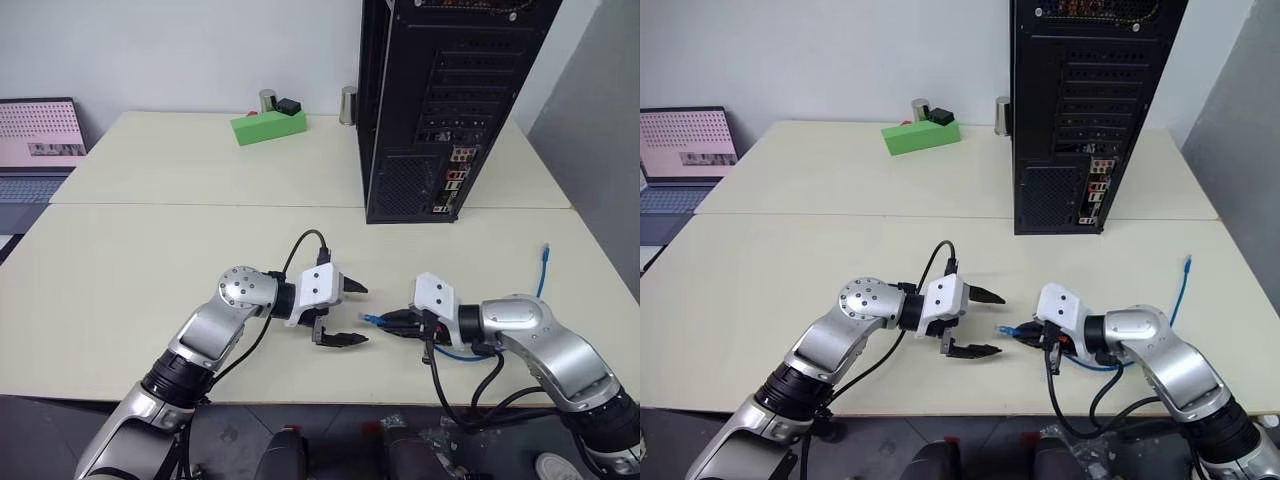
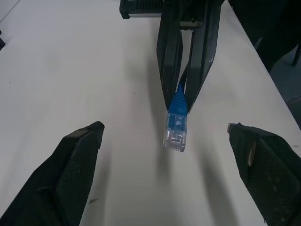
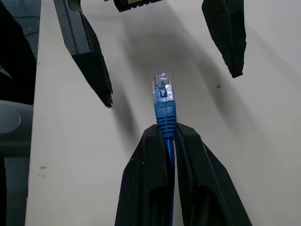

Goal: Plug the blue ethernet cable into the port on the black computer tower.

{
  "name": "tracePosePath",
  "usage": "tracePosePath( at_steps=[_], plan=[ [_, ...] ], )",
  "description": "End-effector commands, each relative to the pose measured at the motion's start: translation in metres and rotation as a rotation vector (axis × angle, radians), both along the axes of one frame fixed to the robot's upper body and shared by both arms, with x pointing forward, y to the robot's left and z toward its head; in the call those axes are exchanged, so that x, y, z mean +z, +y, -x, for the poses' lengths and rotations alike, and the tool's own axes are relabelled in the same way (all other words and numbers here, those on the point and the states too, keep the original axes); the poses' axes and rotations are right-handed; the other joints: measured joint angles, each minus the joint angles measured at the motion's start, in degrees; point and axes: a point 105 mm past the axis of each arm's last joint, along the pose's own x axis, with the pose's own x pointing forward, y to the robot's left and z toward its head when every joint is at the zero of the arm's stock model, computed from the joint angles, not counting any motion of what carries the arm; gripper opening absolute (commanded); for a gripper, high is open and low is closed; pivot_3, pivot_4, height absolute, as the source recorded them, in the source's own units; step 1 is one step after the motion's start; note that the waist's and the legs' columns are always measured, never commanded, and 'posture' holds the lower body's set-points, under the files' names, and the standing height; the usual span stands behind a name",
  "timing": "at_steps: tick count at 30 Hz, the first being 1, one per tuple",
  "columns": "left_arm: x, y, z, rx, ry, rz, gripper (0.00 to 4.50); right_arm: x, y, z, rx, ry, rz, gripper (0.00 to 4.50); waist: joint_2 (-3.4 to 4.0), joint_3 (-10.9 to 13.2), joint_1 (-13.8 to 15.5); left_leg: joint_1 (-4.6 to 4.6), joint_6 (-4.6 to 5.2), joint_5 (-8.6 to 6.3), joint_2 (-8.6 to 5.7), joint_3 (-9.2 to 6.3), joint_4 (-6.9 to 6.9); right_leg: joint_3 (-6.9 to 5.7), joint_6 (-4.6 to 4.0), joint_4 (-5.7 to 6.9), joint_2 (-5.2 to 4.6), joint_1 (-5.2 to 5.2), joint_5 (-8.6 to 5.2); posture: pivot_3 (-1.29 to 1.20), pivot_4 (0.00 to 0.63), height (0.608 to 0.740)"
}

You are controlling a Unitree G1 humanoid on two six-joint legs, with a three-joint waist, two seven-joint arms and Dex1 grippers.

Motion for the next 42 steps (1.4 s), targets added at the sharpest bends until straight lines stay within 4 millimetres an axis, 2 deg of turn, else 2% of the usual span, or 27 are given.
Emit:
tracePosePath(
  at_steps=[1, 9, 13, 18, 22, 23, 29, 33, 35, 38, 42],
  plan=[
    [0.004, -0.003, 0.000, -0.049, -0.065, -0.003, 3.60, 0.012, 0.009, 0.005, 0.042, -0.039, -0.020, 0.01, 0.00, 0.0, 0.0, 0.00, 0.00, 0.00, 0.00, -0.01, 0.00, -0.01, 0.00, 0.00, 0.00, 0.00, 0.00, 0.00, 0.150, 0.740],
    [0.000, -0.003, 0.001, -0.069, -0.076, -0.007, 2.02, 0.014, 0.012, 0.006, 0.049, -0.035, -0.022, 0.00, 0.00, 0.0, 0.0, 0.00, 0.00, 0.00, 0.00, -0.01, 0.00, -0.01, 0.00, 0.00, 0.00, 0.00, 0.00, 0.00, 0.150, 0.740],
    [0.000, -0.004, 0.000, -0.073, -0.083, -0.006, 1.06, 0.013, 0.012, 0.007, 0.053, -0.033, -0.018, 0.00, 0.00, 0.0, 0.0, 0.00, 0.00, 0.00, 0.00, -0.01, 0.00, -0.01, 0.00, 0.00, 0.00, 0.00, 0.00, 0.00, 0.150, 0.740],
    [-0.002, -0.004, -0.001, -0.078, -0.093, -0.010, 0.23, 0.012, 0.012, 0.006, 0.051, -0.033, -0.013, 0.00, 0.00, 0.0, 0.0, 0.00, 0.00, 0.00, 0.00, -0.01, 0.00, -0.01, 0.00, 0.00, 0.00, 0.00, 0.00, 0.00, 0.150, 0.740],
    [-0.003, -0.004, -0.002, -0.083, -0.109, -0.012, 0.24, 0.011, 0.011, 0.006, 0.052, -0.031, -0.003, 0.00, 0.00, 0.0, 0.0, 0.00, 0.00, 0.00, 0.00, -0.01, 0.00, -0.01, 0.00, 0.00, 0.00, 0.00, 0.00, 0.00, 0.150, 0.740],
    [-0.003, -0.004, -0.003, -0.083, -0.119, -0.010, 0.24, 0.011, 0.011, 0.005, 0.053, -0.029, -0.001, 0.70, 0.00, 0.0, 0.0, 0.00, 0.00, 0.00, 0.00, -0.01, 0.00, -0.01, 0.00, 0.00, 0.00, 0.00, 0.00, 0.00, 0.150, 0.740],
    [-0.003, -0.001, -0.007, -0.083, -0.176, 0.013, 0.24, 0.015, 0.003, 0.004, 0.065, -0.036, 0.019, 2.20, 0.00, 0.0, 0.0, 0.00, 0.00, 0.00, -0.01, -0.01, 0.00, -0.01, 0.00, -0.01, -0.01, 0.00, 0.00, 0.00, 0.150, 0.740],
    [-0.006, 0.004, -0.016, -0.094, -0.362, -0.020, 0.24, 0.020, -0.013, 0.004, 0.030, -0.012, 0.006, 3.17, 0.00, 0.0, 0.0, 0.00, 0.00, 0.00, -0.01, -0.01, 0.00, -0.02, 0.00, -0.01, 0.00, 0.00, 0.00, 0.00, 0.150, 0.740],
    [0.000, 0.001, -0.019, -0.094, -0.446, 0.033, 0.24, 0.022, -0.015, 0.003, -0.003, 0.014, -0.039, 3.63, 0.00, 0.0, 0.0, 0.00, 0.00, 0.00, -0.01, -0.02, 0.00, -0.02, 0.00, -0.01, -0.01, 0.01, 0.00, 0.00, 0.150, 0.740],
    [0.008, 0.001, -0.022, -0.123, -0.631, 0.079, 0.24, 0.028, -0.014, 0.006, -0.046, 0.094, -0.168, 3.74, -0.01, 0.0, 0.1, -0.01, 0.00, 0.00, -0.01, -0.02, 0.00, -0.03, -0.01, -0.03, -0.01, 0.01, 0.00, 0.00, 0.150, 0.740],
    [0.016, 0.005, -0.014, -0.196, -0.865, 0.138, 0.24, 0.033, -0.009, 0.007, -0.101, 0.195, -0.326, 3.74, -0.01, 0.0, 0.0, -0.01, 0.00, 0.00, 0.00, -0.02, 0.00, -0.02, -0.01, -0.02, -0.01, 0.01, 0.01, 0.00, 0.150, 0.740]
  ],
)
